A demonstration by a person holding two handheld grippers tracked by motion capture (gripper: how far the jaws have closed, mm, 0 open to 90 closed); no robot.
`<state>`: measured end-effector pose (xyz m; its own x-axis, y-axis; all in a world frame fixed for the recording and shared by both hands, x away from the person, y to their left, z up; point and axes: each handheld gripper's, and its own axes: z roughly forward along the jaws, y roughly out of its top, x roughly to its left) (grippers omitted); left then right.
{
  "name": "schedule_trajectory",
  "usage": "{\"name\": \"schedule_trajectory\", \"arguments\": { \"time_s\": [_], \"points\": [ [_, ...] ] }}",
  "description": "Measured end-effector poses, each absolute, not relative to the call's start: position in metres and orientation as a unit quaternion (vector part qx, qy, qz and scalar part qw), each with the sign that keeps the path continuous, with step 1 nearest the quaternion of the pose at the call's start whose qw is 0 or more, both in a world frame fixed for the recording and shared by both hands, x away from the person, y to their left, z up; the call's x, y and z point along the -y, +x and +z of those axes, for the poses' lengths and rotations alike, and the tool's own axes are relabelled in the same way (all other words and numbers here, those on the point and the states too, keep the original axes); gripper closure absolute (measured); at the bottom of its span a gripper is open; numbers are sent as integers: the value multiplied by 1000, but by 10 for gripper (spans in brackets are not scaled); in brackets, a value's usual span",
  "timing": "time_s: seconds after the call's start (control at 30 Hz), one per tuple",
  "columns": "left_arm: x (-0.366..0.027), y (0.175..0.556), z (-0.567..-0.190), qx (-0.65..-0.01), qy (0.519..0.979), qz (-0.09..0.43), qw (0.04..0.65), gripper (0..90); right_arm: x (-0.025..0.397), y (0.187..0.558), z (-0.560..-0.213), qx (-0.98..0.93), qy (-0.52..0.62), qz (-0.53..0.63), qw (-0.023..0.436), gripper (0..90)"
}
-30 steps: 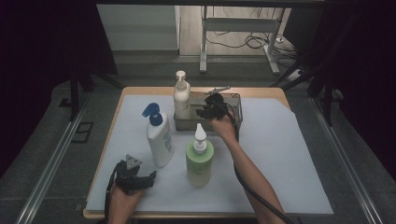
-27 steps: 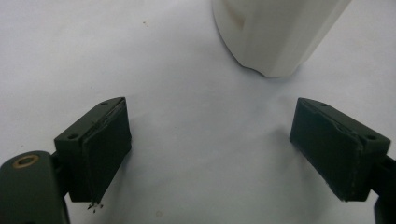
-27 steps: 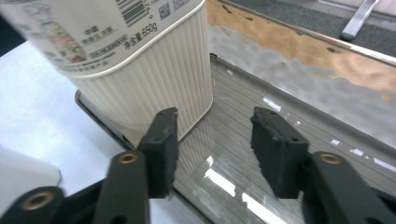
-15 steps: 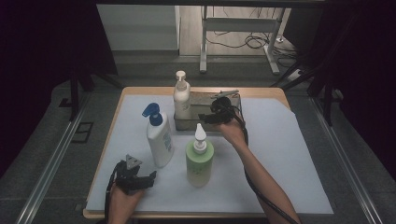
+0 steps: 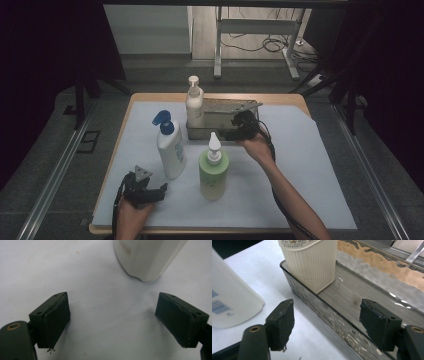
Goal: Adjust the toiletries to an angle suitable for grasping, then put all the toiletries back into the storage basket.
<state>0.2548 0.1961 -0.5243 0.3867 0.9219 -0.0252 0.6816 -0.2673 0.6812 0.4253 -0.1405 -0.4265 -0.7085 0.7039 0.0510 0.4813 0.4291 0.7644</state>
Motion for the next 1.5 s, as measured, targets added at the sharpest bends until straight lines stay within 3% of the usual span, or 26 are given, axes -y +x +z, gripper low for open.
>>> {"name": "schedule_trajectory", "arguments": {
  "time_s": [0.63, 1.13, 1.5],
  "points": [
    [-196, 255, -524, -519, 772, 193, 311, 121, 172, 390, -437, -848, 336, 390, 123, 151],
    [-196, 255, -524, -519, 772, 193, 311, 121, 187, 355, -445, -865, 299, 388, 107, 132],
    [-196, 255, -524, -519, 772, 193, 311, 121, 197, 327, -447, -867, 292, 398, 70, 136]
  ]
}}
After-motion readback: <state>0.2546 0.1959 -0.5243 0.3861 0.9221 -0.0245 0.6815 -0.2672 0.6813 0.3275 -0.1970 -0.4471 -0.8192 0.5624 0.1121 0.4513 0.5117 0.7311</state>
